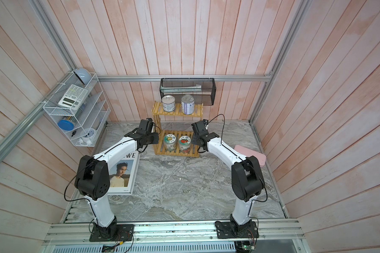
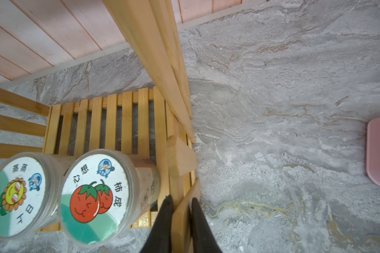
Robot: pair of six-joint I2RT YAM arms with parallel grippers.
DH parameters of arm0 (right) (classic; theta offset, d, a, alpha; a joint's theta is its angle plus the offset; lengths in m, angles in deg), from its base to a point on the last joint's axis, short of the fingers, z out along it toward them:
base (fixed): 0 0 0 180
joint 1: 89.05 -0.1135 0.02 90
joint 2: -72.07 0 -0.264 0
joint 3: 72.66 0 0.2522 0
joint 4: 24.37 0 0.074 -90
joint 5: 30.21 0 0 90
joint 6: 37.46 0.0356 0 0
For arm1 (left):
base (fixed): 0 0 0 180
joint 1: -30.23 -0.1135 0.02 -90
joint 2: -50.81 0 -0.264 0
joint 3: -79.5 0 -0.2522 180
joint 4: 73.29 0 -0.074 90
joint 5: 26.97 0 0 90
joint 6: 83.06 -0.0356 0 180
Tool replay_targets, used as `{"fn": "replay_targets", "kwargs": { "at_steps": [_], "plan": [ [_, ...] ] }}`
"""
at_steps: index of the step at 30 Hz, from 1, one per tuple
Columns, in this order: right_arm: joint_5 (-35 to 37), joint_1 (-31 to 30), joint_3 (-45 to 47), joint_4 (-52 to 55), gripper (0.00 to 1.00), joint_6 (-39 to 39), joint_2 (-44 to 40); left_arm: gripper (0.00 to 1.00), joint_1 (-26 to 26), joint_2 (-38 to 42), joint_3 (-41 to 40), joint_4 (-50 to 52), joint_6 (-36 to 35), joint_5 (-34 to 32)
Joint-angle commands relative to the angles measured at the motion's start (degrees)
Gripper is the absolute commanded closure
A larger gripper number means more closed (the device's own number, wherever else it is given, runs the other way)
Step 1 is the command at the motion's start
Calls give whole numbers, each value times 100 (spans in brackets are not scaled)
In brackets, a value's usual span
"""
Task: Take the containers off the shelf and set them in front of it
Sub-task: Move the shelf to the center of the board.
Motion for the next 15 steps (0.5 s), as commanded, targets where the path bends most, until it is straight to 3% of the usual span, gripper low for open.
{"fn": "replay_targets", "kwargs": {
  "at_steps": [1,15],
  "plan": [
    [217,111,193,631,98,215,-170,100,-15,316,-200,87,471,-40],
    [123,108,452,1325,100,31,-471,100,580,1095,-1104,137,623,-480]
  ]
}}
